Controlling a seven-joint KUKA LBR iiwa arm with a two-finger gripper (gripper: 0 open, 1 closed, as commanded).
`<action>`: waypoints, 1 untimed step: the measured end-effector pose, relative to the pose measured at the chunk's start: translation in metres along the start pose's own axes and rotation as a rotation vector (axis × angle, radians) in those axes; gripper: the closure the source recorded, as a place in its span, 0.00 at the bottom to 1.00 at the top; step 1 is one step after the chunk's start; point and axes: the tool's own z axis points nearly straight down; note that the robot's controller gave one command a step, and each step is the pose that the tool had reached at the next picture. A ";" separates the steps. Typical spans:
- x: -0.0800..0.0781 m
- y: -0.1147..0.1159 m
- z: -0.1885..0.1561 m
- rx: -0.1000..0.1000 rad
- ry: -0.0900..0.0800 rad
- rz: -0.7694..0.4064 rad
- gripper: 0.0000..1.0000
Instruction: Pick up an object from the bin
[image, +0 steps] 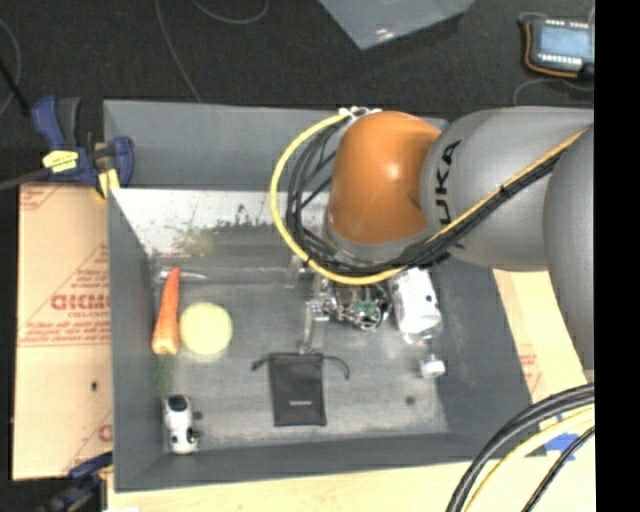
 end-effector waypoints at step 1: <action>-0.001 0.000 -0.005 -0.001 -0.007 0.002 0.00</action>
Offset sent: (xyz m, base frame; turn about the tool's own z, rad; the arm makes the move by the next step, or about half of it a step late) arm -0.0586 -0.0125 -0.1047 -0.6610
